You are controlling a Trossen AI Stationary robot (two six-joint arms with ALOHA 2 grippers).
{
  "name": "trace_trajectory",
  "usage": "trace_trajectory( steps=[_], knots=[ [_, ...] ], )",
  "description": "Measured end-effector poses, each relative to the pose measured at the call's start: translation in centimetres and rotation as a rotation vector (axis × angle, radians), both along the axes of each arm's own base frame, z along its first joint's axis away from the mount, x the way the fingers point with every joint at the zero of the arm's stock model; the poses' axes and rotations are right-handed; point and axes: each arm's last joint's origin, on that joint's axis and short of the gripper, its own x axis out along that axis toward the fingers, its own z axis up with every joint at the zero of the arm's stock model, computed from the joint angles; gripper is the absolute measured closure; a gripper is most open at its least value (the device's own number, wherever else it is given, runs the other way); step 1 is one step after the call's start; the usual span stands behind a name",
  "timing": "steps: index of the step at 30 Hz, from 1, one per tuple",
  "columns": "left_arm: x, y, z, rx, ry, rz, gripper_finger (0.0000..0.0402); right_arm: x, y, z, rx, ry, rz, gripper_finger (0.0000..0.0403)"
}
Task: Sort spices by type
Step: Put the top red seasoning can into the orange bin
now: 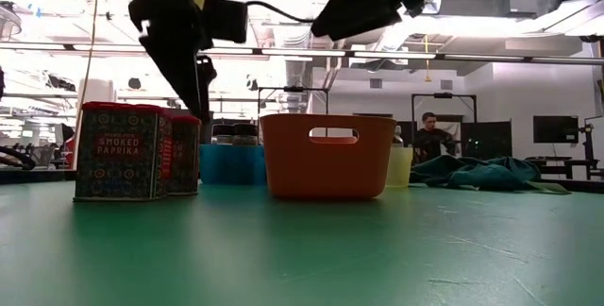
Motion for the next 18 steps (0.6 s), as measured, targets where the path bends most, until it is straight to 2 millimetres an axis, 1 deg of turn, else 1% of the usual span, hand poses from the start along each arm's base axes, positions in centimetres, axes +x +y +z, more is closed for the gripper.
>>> trace_trajectory(
  steps=[6, 9, 14, 18],
  knots=[
    [0.9, 0.0, -2.1, 0.008, 0.079, -0.005, 0.0039, 0.0, 0.0, 0.0, 0.002, -0.003, -0.002, 0.0159],
    [1.0, 0.0, -2.7, 0.014, 0.112, -0.003, 0.0039, 0.0, 0.0, 0.0, 0.002, -0.002, -0.002, 0.0159],
    [0.9, 0.1, -2.8, 0.017, 0.122, -0.001, 0.0047, 0.0, 0.0, 0.0, 0.002, -0.004, -0.003, 0.0159],
    [0.9, 0.1, -2.8, 0.02, 0.128, -0.015, 0.0077, 0.1, -0.1, 0.0, 0.001, -0.005, -0.006, 0.0159]
  ],
)
